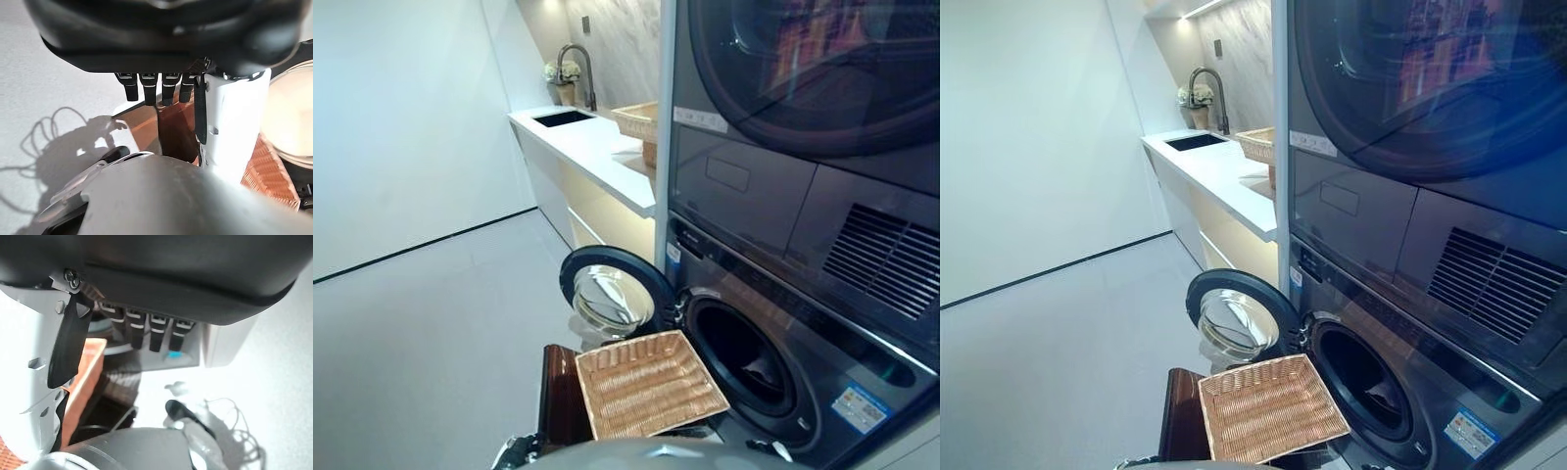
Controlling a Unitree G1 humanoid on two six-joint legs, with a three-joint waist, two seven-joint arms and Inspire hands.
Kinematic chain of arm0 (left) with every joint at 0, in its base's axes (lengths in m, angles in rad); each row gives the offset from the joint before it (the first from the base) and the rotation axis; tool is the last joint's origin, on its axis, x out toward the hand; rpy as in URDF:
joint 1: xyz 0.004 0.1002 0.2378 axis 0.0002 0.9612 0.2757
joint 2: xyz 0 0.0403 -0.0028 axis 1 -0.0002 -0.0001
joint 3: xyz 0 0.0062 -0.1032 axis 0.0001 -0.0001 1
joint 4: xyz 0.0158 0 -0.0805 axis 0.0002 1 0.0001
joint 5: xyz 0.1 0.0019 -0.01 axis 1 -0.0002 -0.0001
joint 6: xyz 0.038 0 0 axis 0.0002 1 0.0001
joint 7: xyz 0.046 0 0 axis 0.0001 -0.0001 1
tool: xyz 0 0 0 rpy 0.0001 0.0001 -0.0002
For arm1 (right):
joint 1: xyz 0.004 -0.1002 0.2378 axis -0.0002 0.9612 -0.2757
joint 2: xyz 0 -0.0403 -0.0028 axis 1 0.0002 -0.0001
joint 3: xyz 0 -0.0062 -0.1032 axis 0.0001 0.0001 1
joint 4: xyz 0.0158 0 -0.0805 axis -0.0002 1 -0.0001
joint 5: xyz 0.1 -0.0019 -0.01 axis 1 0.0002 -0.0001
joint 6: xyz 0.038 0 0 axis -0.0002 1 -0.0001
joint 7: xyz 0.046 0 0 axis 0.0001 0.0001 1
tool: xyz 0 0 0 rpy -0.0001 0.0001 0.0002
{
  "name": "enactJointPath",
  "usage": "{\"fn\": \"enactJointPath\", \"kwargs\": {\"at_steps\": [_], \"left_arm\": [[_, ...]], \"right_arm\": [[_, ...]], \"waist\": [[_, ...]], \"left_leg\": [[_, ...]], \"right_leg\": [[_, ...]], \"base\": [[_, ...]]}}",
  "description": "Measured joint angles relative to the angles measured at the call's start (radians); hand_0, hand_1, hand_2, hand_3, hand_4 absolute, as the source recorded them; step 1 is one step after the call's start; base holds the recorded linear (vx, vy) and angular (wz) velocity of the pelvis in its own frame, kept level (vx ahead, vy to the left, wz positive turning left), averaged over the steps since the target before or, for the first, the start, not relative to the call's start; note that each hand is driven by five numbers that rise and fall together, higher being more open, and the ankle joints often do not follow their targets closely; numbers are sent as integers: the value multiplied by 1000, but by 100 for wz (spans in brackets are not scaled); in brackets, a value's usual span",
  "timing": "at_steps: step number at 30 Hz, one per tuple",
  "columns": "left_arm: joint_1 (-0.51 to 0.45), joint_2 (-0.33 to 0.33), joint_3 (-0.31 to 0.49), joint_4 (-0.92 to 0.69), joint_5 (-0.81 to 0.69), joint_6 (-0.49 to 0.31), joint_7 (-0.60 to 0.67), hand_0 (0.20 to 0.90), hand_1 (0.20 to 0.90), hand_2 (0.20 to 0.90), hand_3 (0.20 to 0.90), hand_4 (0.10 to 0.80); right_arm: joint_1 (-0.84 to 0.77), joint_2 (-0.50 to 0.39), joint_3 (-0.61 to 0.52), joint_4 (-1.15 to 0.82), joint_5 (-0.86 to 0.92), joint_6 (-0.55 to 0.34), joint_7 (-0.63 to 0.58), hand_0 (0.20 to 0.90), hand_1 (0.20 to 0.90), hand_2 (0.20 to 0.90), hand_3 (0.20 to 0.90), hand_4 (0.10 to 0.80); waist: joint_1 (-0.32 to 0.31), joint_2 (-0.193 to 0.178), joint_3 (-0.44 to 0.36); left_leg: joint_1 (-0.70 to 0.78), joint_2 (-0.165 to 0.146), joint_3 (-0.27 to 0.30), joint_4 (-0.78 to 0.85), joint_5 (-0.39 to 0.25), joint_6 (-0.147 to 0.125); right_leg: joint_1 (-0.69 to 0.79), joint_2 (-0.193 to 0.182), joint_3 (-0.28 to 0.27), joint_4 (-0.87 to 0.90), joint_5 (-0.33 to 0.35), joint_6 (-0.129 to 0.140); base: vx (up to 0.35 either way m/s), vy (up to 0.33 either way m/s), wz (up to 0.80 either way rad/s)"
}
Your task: Pick up the clothes and place them into the washing machine
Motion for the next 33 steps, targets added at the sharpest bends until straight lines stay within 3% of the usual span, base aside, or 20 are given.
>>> {"fn": "enactJointPath", "kwargs": {"at_steps": [1,6,9,16,33], "left_arm": [[-9,-4,-1,3,8,4,-2,900,900,900,900,800],[-8,7,-26,6,12,20,-4,900,900,900,900,800],[7,2,-37,6,18,24,-5,900,900,900,900,800],[4,1,-39,5,21,24,-4,900,900,900,900,800],[2,0,-38,5,23,24,-4,900,900,900,900,800]], "right_arm": [[-4,1,14,0,-3,17,-1,900,900,900,900,800],[-3,22,17,7,8,24,2,900,900,900,900,800],[12,14,0,0,34,20,0,900,900,900,900,800],[12,17,3,-1,33,19,2,900,900,900,900,800],[12,17,12,-1,33,21,5,900,900,900,900,800]], "waist": [[-9,-7,-6],[-7,-31,-22],[-12,-10,-20],[-13,-4,-22],[-15,-1,-21]], "left_leg": [[13,-9,-2,-35,22,41],[39,-21,-8,-133,23,41],[38,-5,-5,-139,46,17],[28,20,-6,-139,46,17],[30,30,-6,-139,56,12]], "right_leg": [[13,-6,7,-19,30,5],[16,-11,7,-38,35,11],[9,7,10,-42,38,7],[7,36,11,-73,40,5],[25,48,10,-93,58,-14]], "base": [[12,-17,18],[5,-14,20],[-16,-8,5],[-13,-12,-10],[-2,-2,1]]}}
